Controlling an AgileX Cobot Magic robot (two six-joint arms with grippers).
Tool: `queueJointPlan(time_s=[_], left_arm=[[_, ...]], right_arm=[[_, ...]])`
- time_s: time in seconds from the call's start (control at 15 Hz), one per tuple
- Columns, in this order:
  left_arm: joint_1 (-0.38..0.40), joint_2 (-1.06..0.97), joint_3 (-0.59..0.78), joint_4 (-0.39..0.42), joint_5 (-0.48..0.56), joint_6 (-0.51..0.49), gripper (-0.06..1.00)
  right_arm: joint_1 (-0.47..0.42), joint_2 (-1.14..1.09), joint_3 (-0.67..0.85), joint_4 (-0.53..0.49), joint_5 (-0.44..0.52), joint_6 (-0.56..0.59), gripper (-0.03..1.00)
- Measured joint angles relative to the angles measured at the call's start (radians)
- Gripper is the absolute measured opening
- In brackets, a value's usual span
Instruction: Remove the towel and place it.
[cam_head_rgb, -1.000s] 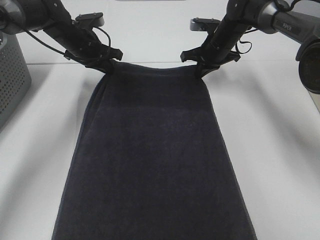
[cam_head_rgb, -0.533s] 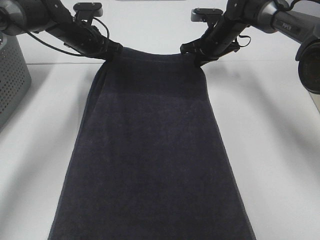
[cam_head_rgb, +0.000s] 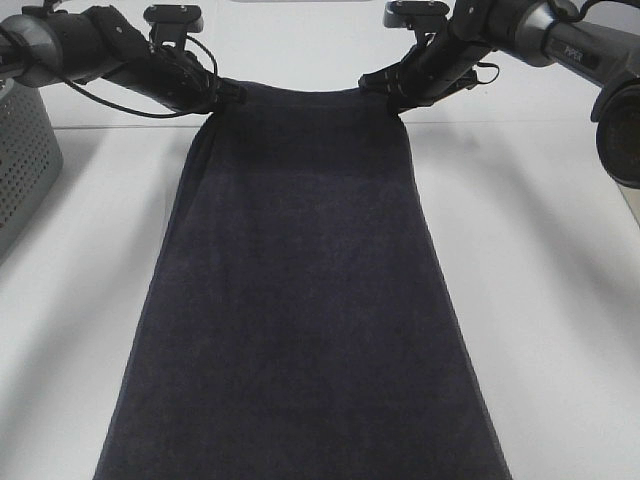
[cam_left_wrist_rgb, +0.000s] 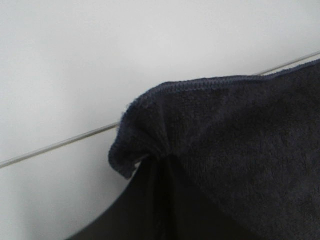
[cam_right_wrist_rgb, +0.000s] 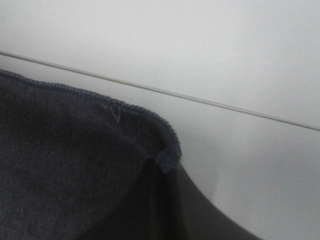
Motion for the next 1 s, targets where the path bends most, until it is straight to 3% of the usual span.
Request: queueJointPlan(time_s=[1.0], left_arm=[[-0.002,0.034,0.000,-0.008,-0.145,0.024,0.02]], right_arm=[[0.000,0.060,0.000,0.011,-0.122,-0.001,0.01]])
